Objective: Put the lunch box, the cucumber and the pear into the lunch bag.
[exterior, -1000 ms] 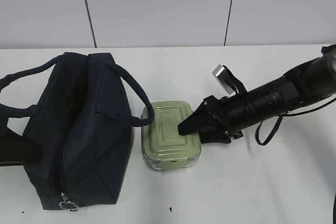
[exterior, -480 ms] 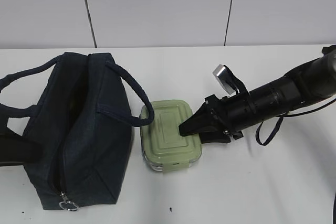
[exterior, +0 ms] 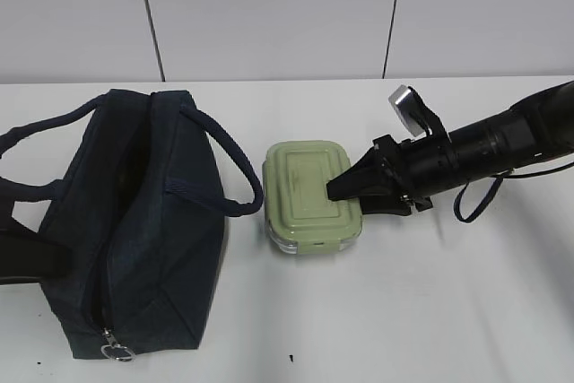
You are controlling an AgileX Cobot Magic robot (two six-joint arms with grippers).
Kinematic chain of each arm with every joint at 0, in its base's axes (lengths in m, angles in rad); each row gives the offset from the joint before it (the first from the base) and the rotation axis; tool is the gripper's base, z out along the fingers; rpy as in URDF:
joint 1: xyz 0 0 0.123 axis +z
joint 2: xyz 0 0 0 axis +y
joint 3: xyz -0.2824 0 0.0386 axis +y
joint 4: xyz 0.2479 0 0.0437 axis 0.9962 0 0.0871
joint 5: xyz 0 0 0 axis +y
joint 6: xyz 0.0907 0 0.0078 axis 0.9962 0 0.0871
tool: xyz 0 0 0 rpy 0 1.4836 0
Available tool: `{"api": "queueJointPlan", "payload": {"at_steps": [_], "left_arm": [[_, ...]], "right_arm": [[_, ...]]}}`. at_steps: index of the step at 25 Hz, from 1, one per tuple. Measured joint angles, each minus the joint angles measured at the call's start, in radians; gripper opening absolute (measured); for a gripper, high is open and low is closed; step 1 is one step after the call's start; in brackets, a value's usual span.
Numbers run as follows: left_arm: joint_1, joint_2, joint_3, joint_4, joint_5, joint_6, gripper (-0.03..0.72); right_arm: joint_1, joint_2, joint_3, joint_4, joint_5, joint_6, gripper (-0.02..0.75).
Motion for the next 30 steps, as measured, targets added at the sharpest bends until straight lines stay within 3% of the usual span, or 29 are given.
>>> {"api": "queueJointPlan", "payload": {"at_steps": [20,30], "left_arm": [[0.000,0.000,0.000,0.000,0.001,0.000,-0.013],[0.000,0.000,0.000,0.000,-0.005,0.000,-0.013]], "right_arm": [[-0.006,0.001,-0.315,-0.014,0.025,0.238,0.378],[0.000,-0.079,-0.370,-0.020,0.040,0.305,0.378]]}}
